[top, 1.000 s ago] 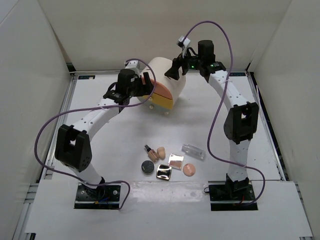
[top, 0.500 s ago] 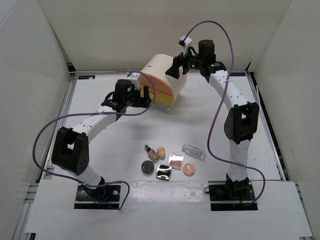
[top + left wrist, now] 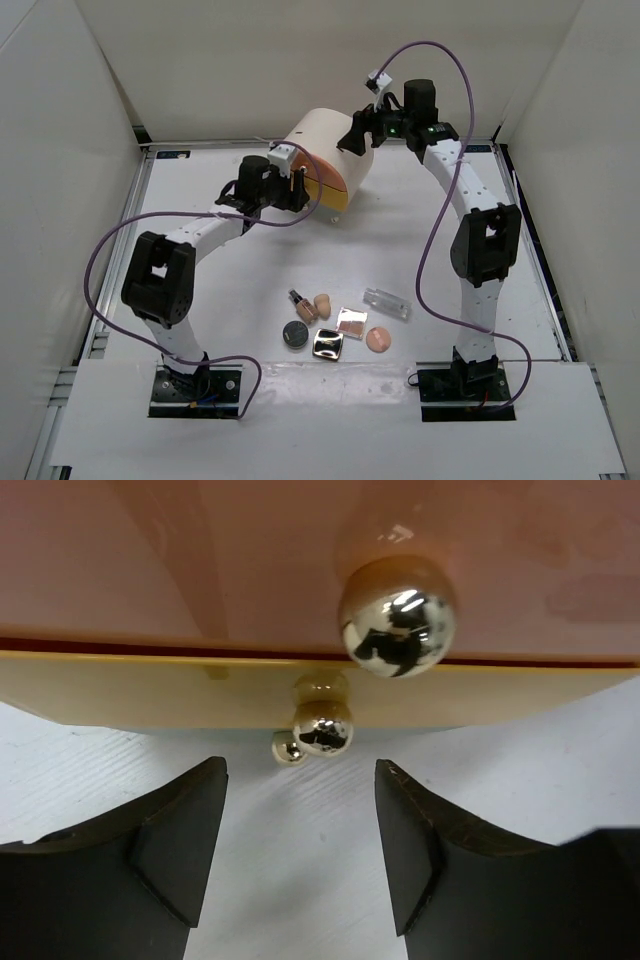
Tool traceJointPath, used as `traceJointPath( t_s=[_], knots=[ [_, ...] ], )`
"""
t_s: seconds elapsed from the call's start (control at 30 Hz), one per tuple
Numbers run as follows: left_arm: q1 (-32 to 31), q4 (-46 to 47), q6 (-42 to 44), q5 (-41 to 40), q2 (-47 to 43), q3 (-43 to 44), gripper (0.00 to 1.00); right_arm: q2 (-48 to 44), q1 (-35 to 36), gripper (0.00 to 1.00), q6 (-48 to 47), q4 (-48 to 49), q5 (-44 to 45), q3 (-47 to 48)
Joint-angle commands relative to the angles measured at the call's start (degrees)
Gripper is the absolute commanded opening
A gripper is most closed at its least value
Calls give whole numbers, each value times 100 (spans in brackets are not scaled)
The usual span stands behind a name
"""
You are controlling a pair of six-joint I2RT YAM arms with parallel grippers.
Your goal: Organize the makeup
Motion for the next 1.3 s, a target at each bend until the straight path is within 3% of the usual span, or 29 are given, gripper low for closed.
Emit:
traceJointPath(
  t_s=[0.0, 0.2, 0.43, 0.5, 0.57, 0.7, 1.0, 1.27],
  knots=[
    [31, 317, -124, -51, 49, 156, 70, -45, -63, 92, 120, 74, -11, 92],
    [-65, 1090, -458, -156, 93, -187, 59, -63, -80, 92, 199, 145, -37, -84],
    [-180, 1187, -546, -200, 155, -143, 55, -115, -133, 92, 278, 162, -46, -154],
    [-206, 1179, -581, -349, 242, -82, 46, -115, -133, 92, 279, 180, -63, -190],
    [-215, 1091, -625, -385, 322, 23, 29, -115, -133, 92, 305, 162, -29, -225],
    [-215, 906, -651, -490, 209, 33, 20, -133, -203, 91, 384, 198, -72, -260],
    [-206, 362, -792, -1017, -828, -986, 19, -326, -230, 91, 384, 268, -63, -436],
    [-259, -191, -1012, -1105, -1848, -1848, 24, -414, -274, 90, 226, 92, -2, -471]
  ],
)
